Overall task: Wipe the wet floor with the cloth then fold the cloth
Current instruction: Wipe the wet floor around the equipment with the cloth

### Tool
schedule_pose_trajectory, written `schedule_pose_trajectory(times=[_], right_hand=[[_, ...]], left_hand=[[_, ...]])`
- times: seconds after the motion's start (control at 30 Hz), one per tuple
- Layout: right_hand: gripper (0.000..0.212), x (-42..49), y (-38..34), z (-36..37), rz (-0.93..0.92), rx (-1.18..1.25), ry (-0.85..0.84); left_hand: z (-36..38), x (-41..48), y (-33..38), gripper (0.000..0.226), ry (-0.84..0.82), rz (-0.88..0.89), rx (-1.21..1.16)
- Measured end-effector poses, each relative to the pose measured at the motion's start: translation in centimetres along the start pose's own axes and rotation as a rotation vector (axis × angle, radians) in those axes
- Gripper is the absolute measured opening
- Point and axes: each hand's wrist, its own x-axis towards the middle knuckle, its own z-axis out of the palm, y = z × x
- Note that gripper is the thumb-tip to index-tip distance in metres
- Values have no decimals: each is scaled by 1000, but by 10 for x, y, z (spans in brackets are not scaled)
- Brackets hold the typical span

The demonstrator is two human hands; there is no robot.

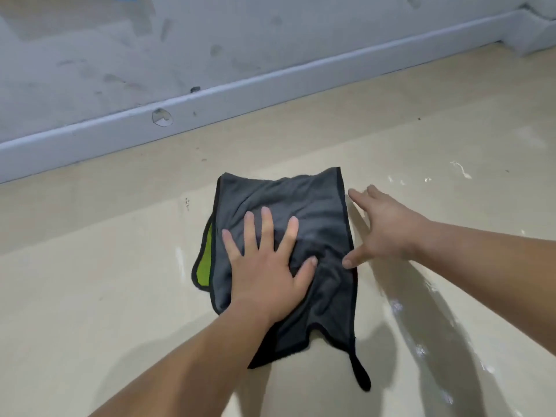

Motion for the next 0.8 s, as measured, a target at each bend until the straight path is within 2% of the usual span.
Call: schedule_pose_trajectory(times=[0.13, 0.23, 0.43, 0.63, 0.8], right_hand=[[155, 33, -19, -6, 121, -381, 64], [165, 53, -14, -6, 74, -324, -22], [157, 53, -5, -2, 28, -206, 52], [158, 60, -6, 2, 67, -98, 44], [159, 64, -1, 5, 107, -55, -14]], left_hand=[[-10, 21, -25, 83, -10, 196, 39], [-20, 62, -46, 83, 19, 252, 61], [-35, 143, -52, 86, 19, 149, 63], [-54, 219, -48, 90, 0, -61, 52], [-62, 260, -11, 90, -72, -225, -39]])
